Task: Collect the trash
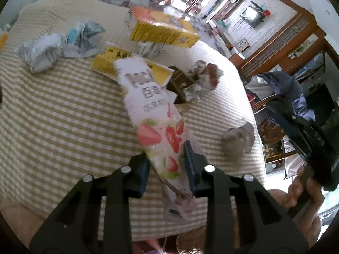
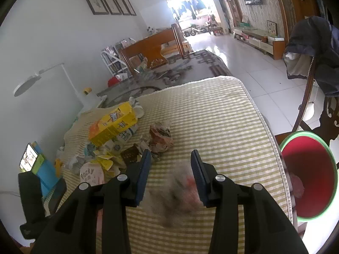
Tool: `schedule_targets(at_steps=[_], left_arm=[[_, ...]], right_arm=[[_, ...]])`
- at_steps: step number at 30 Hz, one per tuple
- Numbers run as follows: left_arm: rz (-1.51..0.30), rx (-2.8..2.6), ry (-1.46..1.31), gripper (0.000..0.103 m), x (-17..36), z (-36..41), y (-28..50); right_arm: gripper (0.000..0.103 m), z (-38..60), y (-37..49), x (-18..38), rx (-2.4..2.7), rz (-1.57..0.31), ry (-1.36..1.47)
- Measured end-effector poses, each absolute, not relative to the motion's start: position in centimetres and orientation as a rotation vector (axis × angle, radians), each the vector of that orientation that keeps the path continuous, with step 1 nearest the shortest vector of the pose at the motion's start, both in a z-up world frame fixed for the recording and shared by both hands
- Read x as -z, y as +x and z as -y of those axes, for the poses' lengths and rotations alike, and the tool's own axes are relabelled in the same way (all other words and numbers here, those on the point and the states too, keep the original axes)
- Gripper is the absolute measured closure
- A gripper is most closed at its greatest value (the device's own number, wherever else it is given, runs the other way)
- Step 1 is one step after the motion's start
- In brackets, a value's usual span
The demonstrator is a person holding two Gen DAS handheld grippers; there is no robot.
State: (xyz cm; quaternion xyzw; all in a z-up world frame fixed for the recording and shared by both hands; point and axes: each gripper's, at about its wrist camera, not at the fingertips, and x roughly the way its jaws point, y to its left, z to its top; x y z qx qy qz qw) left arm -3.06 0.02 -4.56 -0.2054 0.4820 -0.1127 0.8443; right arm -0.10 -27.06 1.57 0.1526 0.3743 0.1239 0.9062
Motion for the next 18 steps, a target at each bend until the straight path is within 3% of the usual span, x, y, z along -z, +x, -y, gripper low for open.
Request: schedule_targets(at_steps=[6, 11, 13, 18], left_arm=[[-0.966, 0.262, -0.375, 0.078, 2.3, 1.5, -3.6], [-0.935, 0.266, -0.338, 0.078, 0.9, 2.1, -3.9], [-0.929, 0.267, -0.34, 0.078, 0.6, 2.0, -4.0], [-0.925, 0.263, -0.346, 0.078, 0.1, 1.8, -3.9]], right_arm=[[0.063, 26.8, 0.1, -1.2, -0.255, -0.824, 0.305], [0.042, 25.6, 0.8, -0.1, -0.25, -0.926, 0.26], [0.029, 25.0, 0.9, 0.2, -0.256, -0.948, 0.234], [0.028, 23.5, 1.3, 1.4, -0.291, -1.029, 0.17]])
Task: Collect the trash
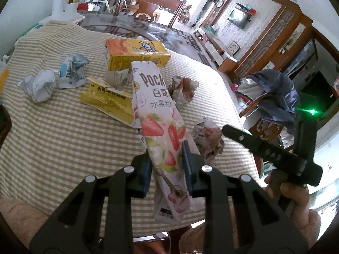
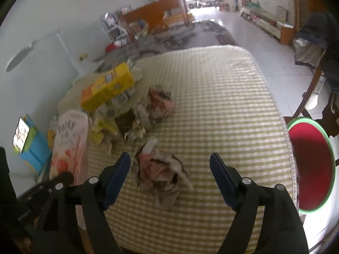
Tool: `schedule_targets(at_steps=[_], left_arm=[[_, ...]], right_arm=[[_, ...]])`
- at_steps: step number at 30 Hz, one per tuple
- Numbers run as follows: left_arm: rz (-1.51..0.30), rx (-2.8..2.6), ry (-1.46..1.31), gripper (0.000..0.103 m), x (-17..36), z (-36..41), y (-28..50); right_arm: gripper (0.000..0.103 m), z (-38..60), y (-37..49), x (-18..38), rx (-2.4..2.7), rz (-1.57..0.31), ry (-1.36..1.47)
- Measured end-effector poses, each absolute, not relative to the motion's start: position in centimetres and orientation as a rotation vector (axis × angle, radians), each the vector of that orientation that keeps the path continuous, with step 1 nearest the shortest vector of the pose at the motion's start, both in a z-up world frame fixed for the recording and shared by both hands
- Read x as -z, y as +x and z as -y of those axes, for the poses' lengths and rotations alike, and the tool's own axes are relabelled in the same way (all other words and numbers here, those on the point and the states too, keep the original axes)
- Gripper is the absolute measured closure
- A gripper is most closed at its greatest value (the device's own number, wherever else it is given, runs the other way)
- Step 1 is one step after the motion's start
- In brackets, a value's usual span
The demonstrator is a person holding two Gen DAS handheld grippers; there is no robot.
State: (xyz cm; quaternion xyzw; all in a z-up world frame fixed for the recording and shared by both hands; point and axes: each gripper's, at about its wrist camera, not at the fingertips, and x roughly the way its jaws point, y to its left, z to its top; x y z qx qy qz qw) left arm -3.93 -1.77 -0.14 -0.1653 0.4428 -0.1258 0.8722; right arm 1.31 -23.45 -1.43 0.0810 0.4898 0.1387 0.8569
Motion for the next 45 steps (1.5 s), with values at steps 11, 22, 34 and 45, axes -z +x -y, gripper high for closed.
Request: schedule_targets(at_steps=[11, 22, 34, 45], left_arm=[[-0.943, 0.277, -0.346, 0.078, 0.2, 2.4, -3.9], [-0.967, 0.453, -0.319, 0.078, -1.1, 9.2, -0.6], [-1.05, 0.769, -0.185, 0.078, -2.5, 26.3, 2.7], [-1.071, 0.812, -0.06, 0.048, -1.2, 31.7, 2.7]], right_arm=[[0.079, 23.2, 0.9, 1.5, -0.369, -1.019, 0.182], [0.08, 38.3, -4.5, -3.0, -0.143, -0.704, 0.585], [0.08, 50.5, -8.7, 0.5, 0.171, -0.641, 0.751], [0.058, 52.0, -10.4, 2.4, 0.222, -0.65, 0.796]])
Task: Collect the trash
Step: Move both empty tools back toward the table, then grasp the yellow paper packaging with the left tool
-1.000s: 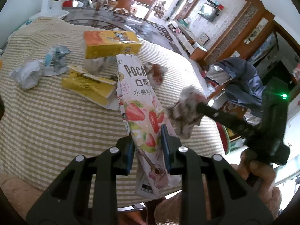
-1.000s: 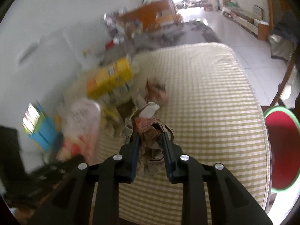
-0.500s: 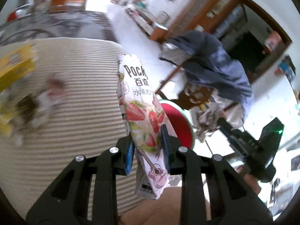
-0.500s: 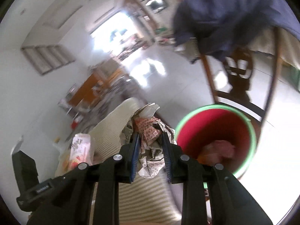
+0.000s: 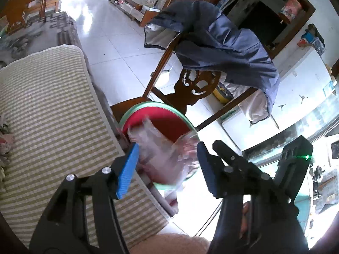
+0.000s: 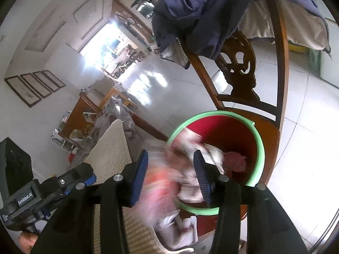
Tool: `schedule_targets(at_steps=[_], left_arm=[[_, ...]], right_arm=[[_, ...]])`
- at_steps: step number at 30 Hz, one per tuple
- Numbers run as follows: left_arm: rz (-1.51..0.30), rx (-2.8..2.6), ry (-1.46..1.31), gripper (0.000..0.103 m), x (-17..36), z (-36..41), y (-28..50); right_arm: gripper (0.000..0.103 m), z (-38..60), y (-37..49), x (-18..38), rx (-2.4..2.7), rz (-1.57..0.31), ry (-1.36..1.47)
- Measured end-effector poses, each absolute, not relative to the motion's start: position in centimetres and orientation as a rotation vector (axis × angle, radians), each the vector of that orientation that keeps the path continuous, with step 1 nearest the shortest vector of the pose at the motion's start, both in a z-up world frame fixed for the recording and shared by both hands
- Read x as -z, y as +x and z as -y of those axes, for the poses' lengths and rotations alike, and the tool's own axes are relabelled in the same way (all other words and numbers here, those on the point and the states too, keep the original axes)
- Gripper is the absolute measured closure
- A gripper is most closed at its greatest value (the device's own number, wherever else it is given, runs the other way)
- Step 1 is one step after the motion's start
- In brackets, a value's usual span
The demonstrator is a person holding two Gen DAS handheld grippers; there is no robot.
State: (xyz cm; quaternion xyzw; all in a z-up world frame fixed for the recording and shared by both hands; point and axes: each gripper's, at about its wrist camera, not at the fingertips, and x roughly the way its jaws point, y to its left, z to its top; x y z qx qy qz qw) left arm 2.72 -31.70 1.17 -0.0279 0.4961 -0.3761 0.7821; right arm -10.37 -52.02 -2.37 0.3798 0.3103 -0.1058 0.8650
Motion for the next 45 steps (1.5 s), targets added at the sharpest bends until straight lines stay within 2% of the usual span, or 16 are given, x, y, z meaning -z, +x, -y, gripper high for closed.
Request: schedule_targets(at_steps=[10, 12, 16, 23, 25, 29, 32, 34, 41, 42, 43, 44, 45], left_arm=[[-1.101, 0.684, -0.18, 0.043, -0.2, 25.6, 3.5], [-1.087, 0.651, -0.197, 0.039, -0.3, 23.8, 3.2], [-1.053, 0.54, -0.214, 0.036, -0.3, 18.6, 2.5], [-1.03, 0.241, -0.348, 0.032, 1.6, 4.9, 1.1], [-1.044, 0.157, -0.399, 0.032, 2.5, 1.6, 1.0], [-1.098, 0.043, -0.571, 0.032, 4.9, -4.4, 1.7], [-1.109, 0.03, -0.658, 0.031, 5.8, -6.0, 3.0], [-1.12, 0.026, -0.704, 0.024, 6.4, -6.1, 4.0], [-1.116, -0.028, -0.718, 0.023, 7.4, -5.7, 7.1], [-1.109, -0.028, -0.697, 0.026, 7.4, -5.7, 7.3], [-1.104, -0.023, -0.676, 0.04, 7.4, -5.6, 7.5], [-1.099, -0.014, -0.665, 0.043, 7.4, -5.5, 7.7], [-1.094, -0.009, -0.664, 0.05, 7.5, -5.5, 7.7]], right_arm=[[0.05, 50.2, -9.4, 1.5, 0.174, -0.664, 0.774], [0.049, 49.1, -9.1, 0.7, 0.15, -0.664, 0.752], [0.046, 46.4, -8.1, -0.6, 0.086, -0.679, 0.709], [0.039, 40.2, -6.2, -2.6, -0.043, -0.722, 0.594], [0.035, 38.7, -5.9, -2.7, -0.069, -0.73, 0.577], [0.035, 34.8, -4.8, -2.2, -0.12, -0.787, 0.514], [0.035, 32.1, -4.3, -2.2, -0.134, -0.813, 0.408], [0.035, 31.2, -4.2, -2.2, -0.139, -0.816, 0.37], [0.035, 30.7, -3.8, -1.4, -0.138, -0.852, 0.355], [0.035, 30.7, -3.8, -1.4, -0.137, -0.856, 0.361], [0.035, 30.8, -3.8, -1.2, -0.138, -0.86, 0.367], [0.035, 30.8, -3.7, -1.2, -0.138, -0.863, 0.368], [0.035, 30.7, -3.7, -1.3, -0.139, -0.865, 0.367]])
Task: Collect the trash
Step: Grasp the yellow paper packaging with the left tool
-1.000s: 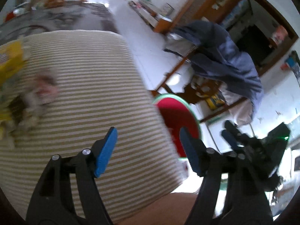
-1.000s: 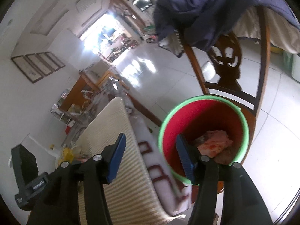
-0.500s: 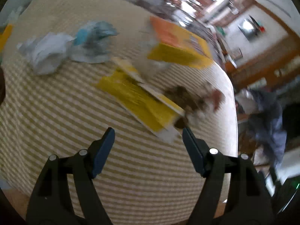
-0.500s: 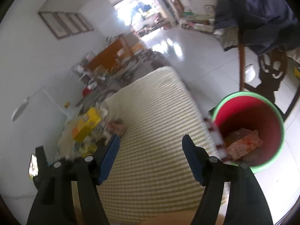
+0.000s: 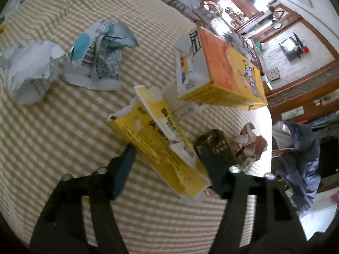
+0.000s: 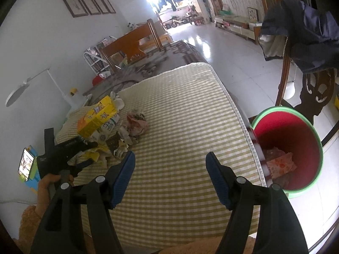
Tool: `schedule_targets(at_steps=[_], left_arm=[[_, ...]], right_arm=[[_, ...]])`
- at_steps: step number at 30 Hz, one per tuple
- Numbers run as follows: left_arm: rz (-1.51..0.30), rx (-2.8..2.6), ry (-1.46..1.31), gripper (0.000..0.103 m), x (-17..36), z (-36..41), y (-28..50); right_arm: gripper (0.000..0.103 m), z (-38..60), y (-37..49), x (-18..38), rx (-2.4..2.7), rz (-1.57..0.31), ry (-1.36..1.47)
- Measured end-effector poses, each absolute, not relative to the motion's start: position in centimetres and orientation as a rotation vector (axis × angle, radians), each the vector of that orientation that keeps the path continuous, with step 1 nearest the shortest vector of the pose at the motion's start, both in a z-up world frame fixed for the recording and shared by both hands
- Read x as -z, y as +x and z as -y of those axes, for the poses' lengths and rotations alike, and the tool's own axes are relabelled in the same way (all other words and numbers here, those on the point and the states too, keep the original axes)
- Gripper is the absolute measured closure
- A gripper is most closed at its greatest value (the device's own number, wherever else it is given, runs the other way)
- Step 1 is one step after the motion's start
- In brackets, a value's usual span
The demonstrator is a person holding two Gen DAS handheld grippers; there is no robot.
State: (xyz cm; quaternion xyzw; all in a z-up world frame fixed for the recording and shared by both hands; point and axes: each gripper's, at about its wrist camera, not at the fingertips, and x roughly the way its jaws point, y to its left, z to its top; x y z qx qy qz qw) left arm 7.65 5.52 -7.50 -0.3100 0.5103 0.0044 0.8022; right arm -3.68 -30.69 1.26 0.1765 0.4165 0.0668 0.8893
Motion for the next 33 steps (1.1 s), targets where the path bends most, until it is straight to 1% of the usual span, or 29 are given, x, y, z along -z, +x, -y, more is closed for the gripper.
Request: schedule_targets(at_steps=[1, 4, 6, 8, 10, 12, 17, 22, 26, 28, 33], left_arm=[[-1.094, 0.004, -0.675, 0.055, 7.6, -5.7, 7.6], [-1.094, 0.049, -0.709, 0.064, 7.6, -6.3, 6.8], [-1.086, 0.071, -0.712, 0.068, 7.1, -6.5, 5.7], [-1.068, 0.084, -0.699, 0.069, 6.2, -6.8, 4.1], [-1.05, 0.082, -0.68, 0.074, 5.6, -7.2, 2.3], [-1.027, 0.089, -0.687, 0.077, 5.0, -8.1, 0.0], [-0.935, 0.071, -0.746, 0.077, 3.5, -10.8, -3.4], [-0.811, 0.05, -0.794, 0.078, 2.4, -12.7, -4.1], [-0.803, 0.084, -0.831, 0.078, 2.8, -13.1, -3.6], [-0.809, 0.095, -0.853, 0.078, 3.1, -13.5, -3.5], [-0.812, 0.113, -0.881, 0.077, 3.5, -13.7, -3.3]], right_arm=[[0.035, 30.6, -3.6, -1.2, -0.139, -0.869, 0.363], [0.035, 30.4, -3.6, -1.3, -0.139, -0.872, 0.357], [0.035, 30.5, -3.6, -1.2, -0.14, -0.874, 0.361], [0.035, 30.5, -3.6, -1.2, -0.139, -0.879, 0.362], [0.035, 30.4, -3.5, -1.1, -0.139, -0.889, 0.356], [0.035, 30.0, -3.1, -0.8, -0.135, -0.914, 0.336], [0.035, 27.6, -1.9, -0.4, -0.161, -0.942, 0.279], [0.035, 21.6, 0.4, 0.2, -0.266, -0.952, 0.185], [0.034, 17.0, 2.9, 0.2, -0.351, -0.942, 0.14], [0.024, 15.2, 4.7, 0.2, -0.368, -0.952, 0.168], [0.022, 12.5, 11.3, 1.8, -0.368, -1.066, 0.44]])
